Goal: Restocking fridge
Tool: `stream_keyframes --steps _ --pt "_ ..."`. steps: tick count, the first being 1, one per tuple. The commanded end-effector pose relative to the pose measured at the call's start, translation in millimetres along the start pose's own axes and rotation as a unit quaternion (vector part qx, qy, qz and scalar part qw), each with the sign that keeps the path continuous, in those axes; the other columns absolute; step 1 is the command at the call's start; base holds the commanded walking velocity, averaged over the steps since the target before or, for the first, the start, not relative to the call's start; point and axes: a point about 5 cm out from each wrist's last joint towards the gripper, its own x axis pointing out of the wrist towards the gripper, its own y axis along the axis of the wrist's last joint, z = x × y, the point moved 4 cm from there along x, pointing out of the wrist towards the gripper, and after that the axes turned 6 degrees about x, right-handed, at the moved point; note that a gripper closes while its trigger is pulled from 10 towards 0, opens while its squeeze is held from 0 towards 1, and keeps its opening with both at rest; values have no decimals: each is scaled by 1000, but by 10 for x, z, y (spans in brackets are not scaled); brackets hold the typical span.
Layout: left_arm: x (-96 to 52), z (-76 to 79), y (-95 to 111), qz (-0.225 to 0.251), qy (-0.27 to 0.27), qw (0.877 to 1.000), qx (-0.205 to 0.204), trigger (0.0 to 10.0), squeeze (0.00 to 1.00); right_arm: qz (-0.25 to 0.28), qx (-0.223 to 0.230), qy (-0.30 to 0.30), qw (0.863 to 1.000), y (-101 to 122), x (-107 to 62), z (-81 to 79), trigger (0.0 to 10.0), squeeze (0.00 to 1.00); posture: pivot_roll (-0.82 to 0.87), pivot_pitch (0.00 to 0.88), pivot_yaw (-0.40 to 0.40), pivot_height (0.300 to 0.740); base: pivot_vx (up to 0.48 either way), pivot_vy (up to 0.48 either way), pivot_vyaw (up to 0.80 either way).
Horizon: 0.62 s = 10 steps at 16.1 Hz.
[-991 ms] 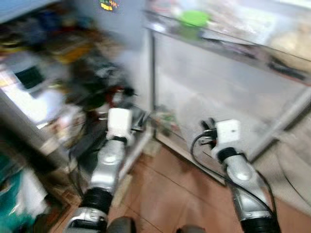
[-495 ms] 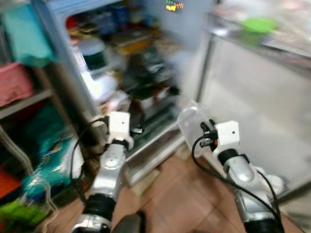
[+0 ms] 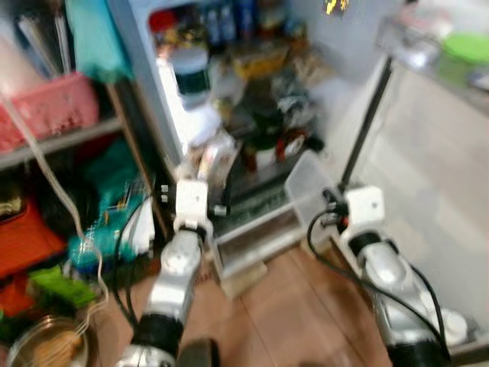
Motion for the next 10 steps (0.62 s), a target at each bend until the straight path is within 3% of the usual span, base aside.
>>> stream_keyframes --steps 1,6,10 --pt "3 -35 41 8 3 1000 3 10000 0 7 3 8 1000 35 27 -44 10000 0 6 26 17 740 0 -412 0" --pt "-9 -46 42 6 3 1000 4 10000 0 9 6 9 1000 34 34 -57 10000 0 9 28 21 740 0 -434 0" --pt "-18 -97 69 13 15 1000 0 10000 0 9 13 17 1000 19 12 -100 10000 0 8 33 29 740 0 -62 0"
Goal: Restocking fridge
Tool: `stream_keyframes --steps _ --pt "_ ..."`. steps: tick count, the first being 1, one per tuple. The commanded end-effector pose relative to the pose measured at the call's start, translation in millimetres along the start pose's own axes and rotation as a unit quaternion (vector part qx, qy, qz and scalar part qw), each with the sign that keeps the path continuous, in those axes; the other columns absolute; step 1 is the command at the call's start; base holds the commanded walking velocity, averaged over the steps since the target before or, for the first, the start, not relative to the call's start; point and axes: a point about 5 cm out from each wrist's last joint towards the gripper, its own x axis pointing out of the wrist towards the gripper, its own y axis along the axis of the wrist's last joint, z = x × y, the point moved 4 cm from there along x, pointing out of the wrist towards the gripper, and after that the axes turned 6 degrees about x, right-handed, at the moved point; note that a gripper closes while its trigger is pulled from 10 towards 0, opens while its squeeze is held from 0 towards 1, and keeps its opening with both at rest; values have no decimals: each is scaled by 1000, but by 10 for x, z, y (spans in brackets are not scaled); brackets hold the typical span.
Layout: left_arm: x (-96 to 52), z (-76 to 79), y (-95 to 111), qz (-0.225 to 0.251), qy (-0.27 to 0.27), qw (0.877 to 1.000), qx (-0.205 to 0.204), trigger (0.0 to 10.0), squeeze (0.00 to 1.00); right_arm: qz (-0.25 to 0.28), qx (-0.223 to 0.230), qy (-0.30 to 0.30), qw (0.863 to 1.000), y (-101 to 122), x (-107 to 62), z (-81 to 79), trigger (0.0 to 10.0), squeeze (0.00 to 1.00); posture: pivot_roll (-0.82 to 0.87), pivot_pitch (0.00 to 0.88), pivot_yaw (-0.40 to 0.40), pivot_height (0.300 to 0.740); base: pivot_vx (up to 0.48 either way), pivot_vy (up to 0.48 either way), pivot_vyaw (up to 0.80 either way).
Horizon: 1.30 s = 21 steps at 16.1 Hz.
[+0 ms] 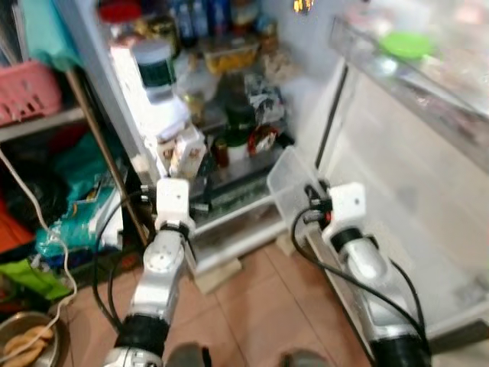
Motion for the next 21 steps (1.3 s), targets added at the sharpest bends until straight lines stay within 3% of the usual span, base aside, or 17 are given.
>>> stream_keyframes --steps 1,7,17,21 --pt "-6 34 17 2 -5 1000 1 10000 0 10 4 2 1000 44 -12 7 10000 0 8 33 29 740 0 0 0" --pt "-32 -48 49 10 5 1000 -15 10000 0 19 13 17 1000 79 4 -49 10000 0 9 35 31 740 0 0 352" --pt "-42 -41 58 10 1 1000 -20 10000 0 23 12 20 999 109 25 -50 10000 0 10 39 37 740 279 0 0" --pt "-209 -265 14 -3 33 999 -18 10000 0 33 21 18 999 156 92 -55 10000 0 46 45 46 740 305 0 0"
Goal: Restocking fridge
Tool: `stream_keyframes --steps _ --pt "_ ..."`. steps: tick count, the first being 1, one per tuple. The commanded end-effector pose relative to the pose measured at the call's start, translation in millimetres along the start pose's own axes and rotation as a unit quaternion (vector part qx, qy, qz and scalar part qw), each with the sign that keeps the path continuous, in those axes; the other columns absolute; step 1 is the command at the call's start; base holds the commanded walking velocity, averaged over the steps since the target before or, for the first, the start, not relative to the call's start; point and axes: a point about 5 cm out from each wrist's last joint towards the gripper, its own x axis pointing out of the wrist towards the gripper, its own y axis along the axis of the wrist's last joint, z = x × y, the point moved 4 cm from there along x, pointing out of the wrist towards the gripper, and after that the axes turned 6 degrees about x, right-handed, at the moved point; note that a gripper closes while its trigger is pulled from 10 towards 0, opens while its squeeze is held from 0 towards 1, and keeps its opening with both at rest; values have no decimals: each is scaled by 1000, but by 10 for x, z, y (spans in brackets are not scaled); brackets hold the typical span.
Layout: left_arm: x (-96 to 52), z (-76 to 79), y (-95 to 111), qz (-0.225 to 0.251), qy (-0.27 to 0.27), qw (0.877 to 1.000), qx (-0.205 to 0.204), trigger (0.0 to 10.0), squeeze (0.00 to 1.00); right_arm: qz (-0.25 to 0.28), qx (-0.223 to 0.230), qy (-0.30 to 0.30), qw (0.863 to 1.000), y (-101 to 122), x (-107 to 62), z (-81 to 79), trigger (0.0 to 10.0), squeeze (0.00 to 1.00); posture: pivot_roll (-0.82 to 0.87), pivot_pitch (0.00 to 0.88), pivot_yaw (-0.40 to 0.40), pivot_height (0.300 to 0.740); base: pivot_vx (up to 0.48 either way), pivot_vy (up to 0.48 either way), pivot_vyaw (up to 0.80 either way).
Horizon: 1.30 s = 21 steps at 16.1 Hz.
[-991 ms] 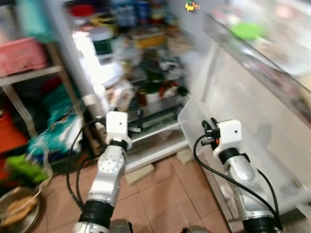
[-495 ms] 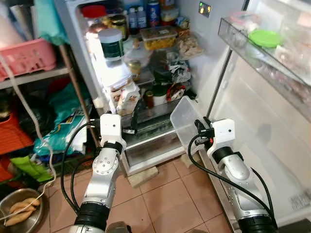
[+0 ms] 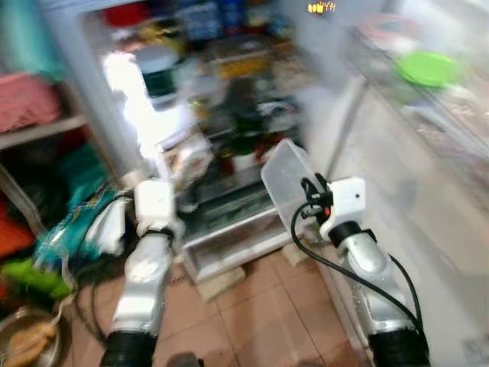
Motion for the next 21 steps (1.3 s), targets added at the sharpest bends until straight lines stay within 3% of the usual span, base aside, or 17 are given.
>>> stream_keyframes --steps 1,7,10,21 --pt "-40 -64 20 1 8 1000 2 10000 0 4 5 1 1000 11 38 -34 10000 0 58 45 48 740 296 0 0" --pt "-218 -143 0 -19 25 999 16 10000 0 12 7 11 1000 6 104 -119 10000 0 108 45 65 740 42 0 603" --pt "-323 -267 -55 -42 33 998 15 10000 0 18 15 -4 1000 13 133 -93 10000 0 117 54 86 740 0 0 527" --pt "-323 -178 -20 -42 -2 999 6 10000 0 46 36 -57 997 152 242 100 10000 0 115 25 70 740 0 0 0"
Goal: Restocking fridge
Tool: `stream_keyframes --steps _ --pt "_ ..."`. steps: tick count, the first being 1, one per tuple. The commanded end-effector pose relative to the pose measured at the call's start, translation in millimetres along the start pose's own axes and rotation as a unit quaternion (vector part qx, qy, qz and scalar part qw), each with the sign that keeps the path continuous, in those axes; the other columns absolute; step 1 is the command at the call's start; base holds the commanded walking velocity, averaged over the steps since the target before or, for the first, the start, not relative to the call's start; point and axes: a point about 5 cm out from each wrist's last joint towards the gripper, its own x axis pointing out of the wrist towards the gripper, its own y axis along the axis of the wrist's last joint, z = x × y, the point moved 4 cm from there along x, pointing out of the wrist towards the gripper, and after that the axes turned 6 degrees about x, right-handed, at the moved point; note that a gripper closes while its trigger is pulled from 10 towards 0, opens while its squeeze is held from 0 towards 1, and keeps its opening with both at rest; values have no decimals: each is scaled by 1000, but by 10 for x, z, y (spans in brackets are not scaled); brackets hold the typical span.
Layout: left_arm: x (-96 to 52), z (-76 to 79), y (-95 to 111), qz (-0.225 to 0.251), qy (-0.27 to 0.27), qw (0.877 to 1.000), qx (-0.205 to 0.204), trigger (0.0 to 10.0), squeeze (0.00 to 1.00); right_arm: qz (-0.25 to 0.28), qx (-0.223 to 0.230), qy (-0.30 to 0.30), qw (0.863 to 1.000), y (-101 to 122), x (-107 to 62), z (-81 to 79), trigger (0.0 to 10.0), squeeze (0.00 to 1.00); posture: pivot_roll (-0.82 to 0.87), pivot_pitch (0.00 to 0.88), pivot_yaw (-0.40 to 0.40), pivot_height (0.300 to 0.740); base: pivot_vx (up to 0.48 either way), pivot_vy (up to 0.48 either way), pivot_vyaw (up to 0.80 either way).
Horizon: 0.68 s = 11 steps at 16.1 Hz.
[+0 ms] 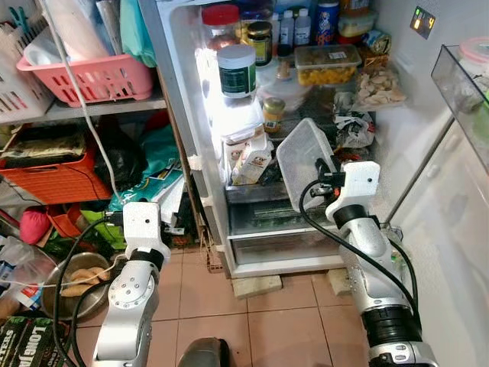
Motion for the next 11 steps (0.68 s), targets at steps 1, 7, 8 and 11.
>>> stream_keyframes --steps 1,7,8,11 --pt "23 -18 50 5 3 1000 0 10000 0 4 3 -4 1000 17 20 4 10000 0 113 25 68 740 0 0 0" --pt "43 21 66 10 -5 1000 -8 10000 0 9 7 -10 1000 48 45 32 10000 0 106 27 64 740 43 0 0" --pt "44 22 67 10 -5 1000 -8 10000 0 9 7 -10 1000 46 44 33 10000 0 104 27 63 740 259 0 0" --pt "49 32 69 10 -6 1000 -11 10000 0 9 6 -9 1000 49 49 34 10000 0 101 27 58 740 266 0 0"
